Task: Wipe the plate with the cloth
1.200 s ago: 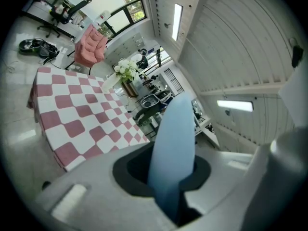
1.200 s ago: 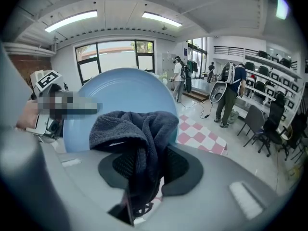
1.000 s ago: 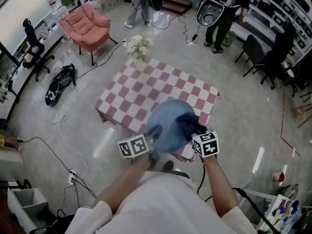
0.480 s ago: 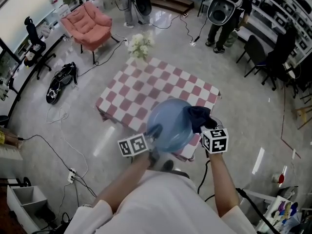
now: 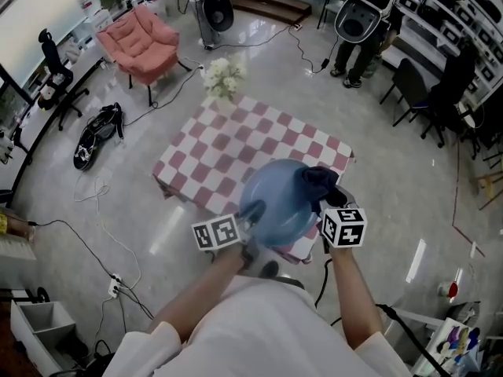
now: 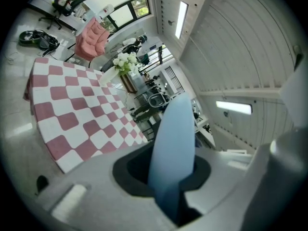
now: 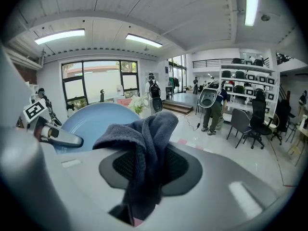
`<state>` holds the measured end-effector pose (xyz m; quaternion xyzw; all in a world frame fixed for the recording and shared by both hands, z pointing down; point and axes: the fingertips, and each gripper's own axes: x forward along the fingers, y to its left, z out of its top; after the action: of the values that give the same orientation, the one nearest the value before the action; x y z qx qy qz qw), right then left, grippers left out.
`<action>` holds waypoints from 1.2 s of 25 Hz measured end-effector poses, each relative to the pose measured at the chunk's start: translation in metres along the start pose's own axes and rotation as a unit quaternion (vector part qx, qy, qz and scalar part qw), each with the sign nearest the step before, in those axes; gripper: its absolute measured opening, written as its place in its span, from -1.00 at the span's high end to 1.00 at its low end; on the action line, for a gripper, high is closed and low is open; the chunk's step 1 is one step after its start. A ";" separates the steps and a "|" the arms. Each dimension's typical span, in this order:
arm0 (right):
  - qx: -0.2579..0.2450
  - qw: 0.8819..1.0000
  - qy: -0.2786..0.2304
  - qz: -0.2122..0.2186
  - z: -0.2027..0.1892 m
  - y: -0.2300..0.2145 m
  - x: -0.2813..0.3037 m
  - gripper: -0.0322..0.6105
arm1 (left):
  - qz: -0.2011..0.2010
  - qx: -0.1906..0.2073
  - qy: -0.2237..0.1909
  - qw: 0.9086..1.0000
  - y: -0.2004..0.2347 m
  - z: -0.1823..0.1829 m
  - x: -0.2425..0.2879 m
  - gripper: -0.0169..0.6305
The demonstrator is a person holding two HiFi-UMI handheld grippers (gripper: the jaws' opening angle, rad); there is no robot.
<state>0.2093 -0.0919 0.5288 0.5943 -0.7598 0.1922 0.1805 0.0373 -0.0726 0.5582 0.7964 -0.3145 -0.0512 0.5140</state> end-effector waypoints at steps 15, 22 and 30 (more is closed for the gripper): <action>-0.017 0.999 -0.015 0.037 0.018 0.039 0.026 0.55 | -0.018 0.011 0.021 1.000 -0.005 0.002 0.010 0.76; -0.034 0.997 -0.033 0.059 0.035 0.057 0.028 0.55 | -0.032 0.028 0.039 0.998 -0.012 0.001 0.013 0.77; -0.043 0.991 -0.055 0.118 0.052 0.082 0.024 0.55 | -0.045 0.064 0.065 0.995 -0.020 -0.003 0.017 0.77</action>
<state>0.1214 -0.1202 0.4894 0.5019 -0.8410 0.1461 0.1396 0.0609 -0.0742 0.5472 0.8427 -0.2472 -0.0017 0.4782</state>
